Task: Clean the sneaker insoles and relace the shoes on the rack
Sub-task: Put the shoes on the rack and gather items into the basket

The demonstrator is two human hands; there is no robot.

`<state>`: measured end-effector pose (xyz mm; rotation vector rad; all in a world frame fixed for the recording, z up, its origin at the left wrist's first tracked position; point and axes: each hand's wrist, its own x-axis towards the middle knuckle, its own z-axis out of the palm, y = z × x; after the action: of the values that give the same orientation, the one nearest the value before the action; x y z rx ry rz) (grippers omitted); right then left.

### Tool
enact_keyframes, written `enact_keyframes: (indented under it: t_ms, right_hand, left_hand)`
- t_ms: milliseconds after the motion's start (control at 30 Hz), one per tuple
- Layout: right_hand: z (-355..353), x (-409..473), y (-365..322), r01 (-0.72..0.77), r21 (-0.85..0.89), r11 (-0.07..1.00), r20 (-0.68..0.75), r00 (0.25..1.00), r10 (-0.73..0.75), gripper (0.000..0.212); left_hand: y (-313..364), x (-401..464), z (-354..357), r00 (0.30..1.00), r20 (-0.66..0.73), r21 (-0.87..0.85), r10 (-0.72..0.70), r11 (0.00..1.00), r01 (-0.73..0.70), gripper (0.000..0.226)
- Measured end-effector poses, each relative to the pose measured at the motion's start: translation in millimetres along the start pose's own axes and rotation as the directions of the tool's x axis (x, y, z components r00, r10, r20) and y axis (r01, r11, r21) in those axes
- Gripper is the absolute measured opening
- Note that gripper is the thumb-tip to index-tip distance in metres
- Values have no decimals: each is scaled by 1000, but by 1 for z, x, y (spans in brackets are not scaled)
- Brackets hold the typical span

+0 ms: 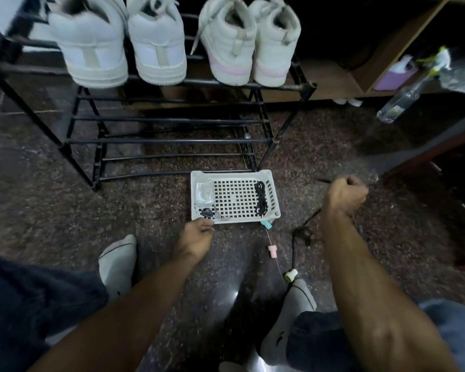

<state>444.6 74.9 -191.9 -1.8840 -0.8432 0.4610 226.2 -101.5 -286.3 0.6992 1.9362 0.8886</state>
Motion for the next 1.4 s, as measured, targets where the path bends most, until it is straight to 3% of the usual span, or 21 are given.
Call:
enact_keyframes:
  t_ms: [100,167,267,333,400,433,500,567,667,733,800,900,1000,1067,1100,1167,1233,1267,1300,1400]
  right_hand:
    - [-18,-8,-47,145,169,975,125,978,-167,24]
    - [-31,-17,-80,215,296,931,248,924,-292,28]
    - [-51,-44,-132,158,358,920,437,843,-315,21]
    - [-63,-64,-164,48,391,919,609,735,-298,12]
    - [-72,-79,-186,-24,431,902,698,642,-317,10]
    - [-77,-86,-196,-26,455,890,694,637,-336,10]
    - [-83,-87,-211,-40,528,849,634,684,-362,15]
    - [-86,-77,-219,-55,594,802,527,780,-337,20]
    - [-86,-45,-212,-54,662,748,337,913,-232,21]
    - [-84,-21,-192,12,630,777,187,968,-166,18]
    - [-81,2,-162,24,489,872,87,993,-76,17]
    - [-83,10,-122,-114,150,982,21,993,113,21]
    - [-77,-11,-92,3,-73,997,166,986,9,25]
    - [-73,-30,-88,142,31,989,384,912,-143,23]
    - [-71,-40,-90,190,111,976,542,811,-219,28]
    - [-70,-62,-100,254,187,949,820,491,-294,36]
    - [-69,-83,-112,328,217,919,924,233,-302,27]
    - [-69,-91,-115,347,238,907,936,169,-310,17]
    - [-67,-94,-118,351,256,901,933,155,-326,14]
    - [-69,-95,-120,341,294,893,908,194,-372,22]
  left_hand:
    - [38,-8,0,989,42,-68,143,988,-140,22]
    - [68,-18,1,963,112,-133,246,964,-231,27]
    - [119,-40,0,877,232,-234,420,899,-369,48]
    - [150,-57,2,791,288,-317,539,834,-452,52]
    - [170,-72,5,710,342,-387,615,781,-490,37]
    - [174,-77,7,679,372,-404,633,769,-495,25]
    - [174,-83,4,649,425,-393,631,774,-496,20]
    - [158,-79,-3,651,443,-293,617,786,-545,25]
    - [115,-55,-23,735,453,-51,505,837,-544,25]
    - [88,-40,-40,798,440,84,413,865,-494,22]
    - [77,-34,-54,840,399,115,368,889,-444,20]
    - [94,-38,-72,857,307,65,414,889,-453,17]
    - [132,-46,-79,790,302,52,533,819,-572,20]
    - [157,-51,-77,732,323,79,600,753,-653,21]
    - [169,-53,-76,704,337,100,625,720,-687,21]
    - [192,-57,-74,654,358,148,666,651,-744,17]
    - [209,-59,-78,619,368,181,694,599,-780,10]
    - [215,-60,-82,608,368,190,704,583,-790,8]
    - [221,-62,-87,604,361,206,711,570,-795,9]
    - [234,-69,-109,614,339,254,713,559,-790,14]
